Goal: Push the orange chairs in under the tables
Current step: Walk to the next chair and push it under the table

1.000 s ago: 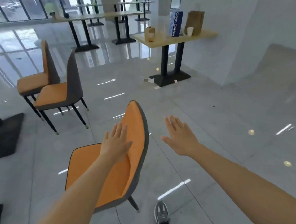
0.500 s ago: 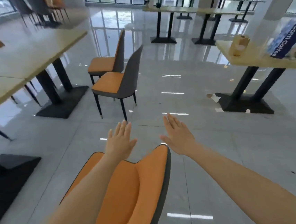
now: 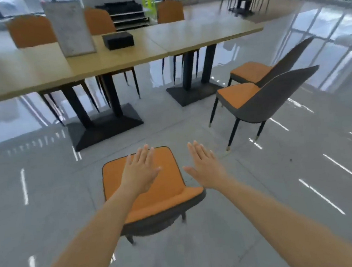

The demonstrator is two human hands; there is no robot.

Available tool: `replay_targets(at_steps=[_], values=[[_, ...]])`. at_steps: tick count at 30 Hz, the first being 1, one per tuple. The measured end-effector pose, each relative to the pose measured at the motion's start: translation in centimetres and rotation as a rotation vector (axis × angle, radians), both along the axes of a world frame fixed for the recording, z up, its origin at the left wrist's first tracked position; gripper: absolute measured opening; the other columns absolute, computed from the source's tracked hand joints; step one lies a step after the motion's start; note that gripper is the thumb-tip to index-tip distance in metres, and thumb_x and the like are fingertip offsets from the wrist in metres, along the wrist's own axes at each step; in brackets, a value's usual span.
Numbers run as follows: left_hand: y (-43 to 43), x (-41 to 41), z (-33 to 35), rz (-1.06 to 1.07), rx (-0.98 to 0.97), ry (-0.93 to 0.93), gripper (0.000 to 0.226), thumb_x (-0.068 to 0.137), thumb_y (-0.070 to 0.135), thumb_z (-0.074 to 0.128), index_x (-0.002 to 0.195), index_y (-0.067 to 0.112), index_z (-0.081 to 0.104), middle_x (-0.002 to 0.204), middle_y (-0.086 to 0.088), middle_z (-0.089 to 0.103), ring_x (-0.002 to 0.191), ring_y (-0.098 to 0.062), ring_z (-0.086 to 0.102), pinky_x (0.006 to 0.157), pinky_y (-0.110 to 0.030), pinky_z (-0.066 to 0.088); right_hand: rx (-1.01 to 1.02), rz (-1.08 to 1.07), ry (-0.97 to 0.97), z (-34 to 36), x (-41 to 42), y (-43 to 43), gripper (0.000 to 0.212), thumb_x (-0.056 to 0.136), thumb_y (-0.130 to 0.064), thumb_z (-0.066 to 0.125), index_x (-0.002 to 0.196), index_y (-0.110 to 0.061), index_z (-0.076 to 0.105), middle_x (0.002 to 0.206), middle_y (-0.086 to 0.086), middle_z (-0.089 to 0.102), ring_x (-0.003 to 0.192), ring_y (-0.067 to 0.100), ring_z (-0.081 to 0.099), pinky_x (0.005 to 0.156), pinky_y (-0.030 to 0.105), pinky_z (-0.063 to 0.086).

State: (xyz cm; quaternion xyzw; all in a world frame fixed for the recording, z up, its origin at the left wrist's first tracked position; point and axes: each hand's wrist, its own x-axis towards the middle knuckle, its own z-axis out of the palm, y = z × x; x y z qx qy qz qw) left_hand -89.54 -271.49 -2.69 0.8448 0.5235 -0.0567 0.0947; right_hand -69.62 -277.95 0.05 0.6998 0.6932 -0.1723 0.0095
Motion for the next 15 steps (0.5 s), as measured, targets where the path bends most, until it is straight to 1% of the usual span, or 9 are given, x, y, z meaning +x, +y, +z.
replay_targets(at_steps=[3,6,8,10,11,13,15], values=[[-4.7,-2.0,-0.8,0.151,-0.059,0.003,0.070,0.097,0.052,0.026,0.150,0.018,-0.004,0.160,-0.004,-0.008,0.148,-0.020,-0.006,0.119,-0.045,0.003,-0.104,0.166,0.010,-1.1,-0.9,-1.5,0.073,0.099,-0.049,0.028,0.150,-0.013,-0.009,0.160,0.009,-0.009,0.148,0.025,-0.003,0.119,0.043,0.006],[-8.7,-3.9,-1.7,0.270,-0.135,0.018,0.075,0.093,0.059,0.027,0.150,0.021,-0.006,0.160,-0.003,-0.010,0.148,-0.020,-0.007,0.119,-0.045,0.002,-0.188,0.318,-0.016,-2.5,-2.0,-2.7,0.074,0.097,-0.052,0.028,0.149,-0.018,-0.013,0.160,0.005,-0.009,0.148,0.024,-0.002,0.119,0.043,0.007],[-10.7,-4.9,-2.1,0.301,-0.187,0.038,0.081,0.090,0.064,0.031,0.150,0.022,-0.005,0.160,-0.002,-0.008,0.148,-0.020,-0.005,0.119,-0.045,0.003,-0.245,0.367,-0.025,-3.4,-2.7,-3.3,0.075,0.096,-0.055,0.029,0.149,-0.023,-0.013,0.161,0.003,-0.007,0.148,0.024,-0.001,0.118,0.044,0.009],[-11.9,-5.7,-2.5,0.298,-0.226,0.066,0.086,0.087,0.064,0.042,0.150,0.022,0.000,0.160,-0.002,0.001,0.148,-0.021,0.002,0.119,-0.046,0.007,-0.294,0.398,-0.043,-4.3,-3.1,-3.8,0.077,0.095,-0.057,0.033,0.149,-0.025,-0.011,0.161,0.003,-0.002,0.148,0.025,0.004,0.118,0.046,0.011],[-12.1,-6.0,-2.7,0.282,-0.225,0.086,0.085,0.086,0.060,0.048,0.149,0.022,0.006,0.159,-0.002,0.008,0.147,-0.021,0.008,0.118,-0.045,0.011,-0.300,0.417,-0.064,-4.8,-3.3,-4.0,0.078,0.094,-0.056,0.037,0.150,-0.025,-0.008,0.161,0.004,0.003,0.147,0.026,0.008,0.117,0.046,0.013],[-12.1,-6.4,-3.1,0.254,-0.194,0.112,0.074,0.086,0.048,0.056,0.146,0.023,0.018,0.154,-0.001,0.024,0.142,-0.022,0.022,0.115,-0.043,0.019,-0.259,0.448,-0.105,-5.5,-3.5,-4.3,0.080,0.092,-0.050,0.049,0.150,-0.023,0.001,0.158,0.007,0.016,0.144,0.029,0.019,0.115,0.046,0.020],[-11.5,-6.6,-3.5,0.264,-0.164,0.102,0.062,0.089,0.030,0.056,0.143,0.026,0.026,0.148,-0.001,0.036,0.136,-0.022,0.034,0.111,-0.041,0.025,-0.187,0.447,-0.125,-6.1,-3.5,-4.1,0.076,0.090,-0.038,0.059,0.148,-0.020,0.014,0.149,0.010,0.033,0.135,0.031,0.035,0.108,0.044,0.032]])
